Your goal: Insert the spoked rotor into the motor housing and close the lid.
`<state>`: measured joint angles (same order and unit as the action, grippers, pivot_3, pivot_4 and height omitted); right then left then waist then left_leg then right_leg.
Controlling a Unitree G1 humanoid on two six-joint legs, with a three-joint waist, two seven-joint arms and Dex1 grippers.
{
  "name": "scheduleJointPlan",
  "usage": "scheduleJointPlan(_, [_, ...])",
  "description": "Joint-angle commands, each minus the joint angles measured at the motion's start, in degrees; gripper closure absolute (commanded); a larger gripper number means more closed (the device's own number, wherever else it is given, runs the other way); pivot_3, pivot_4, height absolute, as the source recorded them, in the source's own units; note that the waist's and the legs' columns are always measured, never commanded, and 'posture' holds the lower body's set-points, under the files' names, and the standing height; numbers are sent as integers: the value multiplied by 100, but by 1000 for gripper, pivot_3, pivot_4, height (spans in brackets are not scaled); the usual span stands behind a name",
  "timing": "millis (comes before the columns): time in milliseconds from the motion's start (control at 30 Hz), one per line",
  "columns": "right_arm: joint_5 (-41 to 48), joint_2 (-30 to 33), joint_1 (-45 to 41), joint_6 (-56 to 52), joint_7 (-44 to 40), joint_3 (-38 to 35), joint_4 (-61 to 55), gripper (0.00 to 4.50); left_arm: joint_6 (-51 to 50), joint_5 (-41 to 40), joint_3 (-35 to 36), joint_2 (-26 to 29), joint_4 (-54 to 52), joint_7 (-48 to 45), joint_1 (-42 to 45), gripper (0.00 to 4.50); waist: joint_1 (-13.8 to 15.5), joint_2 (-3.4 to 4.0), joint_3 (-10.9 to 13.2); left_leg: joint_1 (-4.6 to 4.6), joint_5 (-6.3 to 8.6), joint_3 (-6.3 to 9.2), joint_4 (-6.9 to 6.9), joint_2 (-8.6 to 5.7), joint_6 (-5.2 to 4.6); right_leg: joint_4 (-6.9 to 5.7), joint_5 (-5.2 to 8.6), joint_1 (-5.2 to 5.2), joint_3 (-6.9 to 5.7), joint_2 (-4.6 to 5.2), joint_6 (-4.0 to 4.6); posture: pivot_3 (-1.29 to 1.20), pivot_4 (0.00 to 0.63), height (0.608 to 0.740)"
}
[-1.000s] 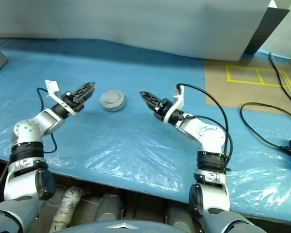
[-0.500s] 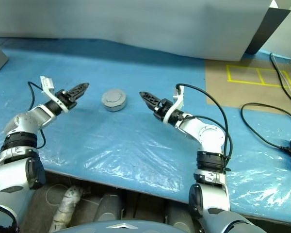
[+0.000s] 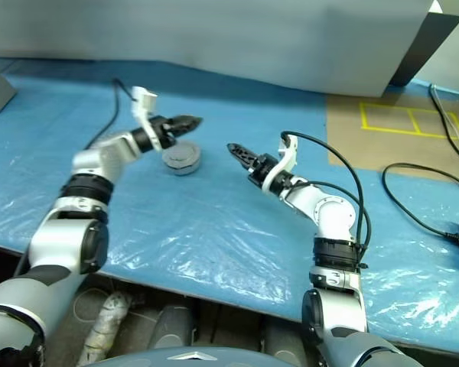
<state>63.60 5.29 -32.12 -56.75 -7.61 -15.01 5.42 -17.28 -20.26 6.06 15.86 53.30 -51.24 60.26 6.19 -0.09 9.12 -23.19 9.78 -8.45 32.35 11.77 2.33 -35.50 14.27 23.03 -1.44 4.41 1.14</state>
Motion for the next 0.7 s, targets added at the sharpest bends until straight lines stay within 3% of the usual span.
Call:
scheduleJointPlan(33, [-91, -22, 82, 59, -67, 50, -288, 1279, 614, 387, -146, -348, 227, 476, 319, 1985, -4, -1, 1, 0, 0, 0, 0, 0, 0, 0, 0, 0, 0, 0, 0, 0, 150, 740])
scheduleJointPlan(267, [-242, -80, 330, 50, 28, 83, -506, 1279, 1326, 1493, -826, -991, 462, 1698, 37, 1985, -22, -1, 1, 4, 0, 0, 1, 0, -1, -5, 0, -1, 2, 0, 0, 0, 150, 740])
scheduleJointPlan(467, [-309, -125, 429, 65, 68, 71, -548, 1279, 1243, 2333, -1286, -955, 438, 2821, -331, 1985, -39, -1, 1, 8, 0, 1, 4, 1, -1, -10, 0, 0, 3, 0, 0, 0, 150, 740])
scheduleJointPlan(700, [-506, -145, 384, 20, 40, 176, -424, 1279, 970, 2494, -1038, -520, 446, 3763, -506, 1985, -72, -1, 1, 14, 0, 3, 12, 3, -1, -18, -1, -3, 4, -1, 0, 0, 150, 740])
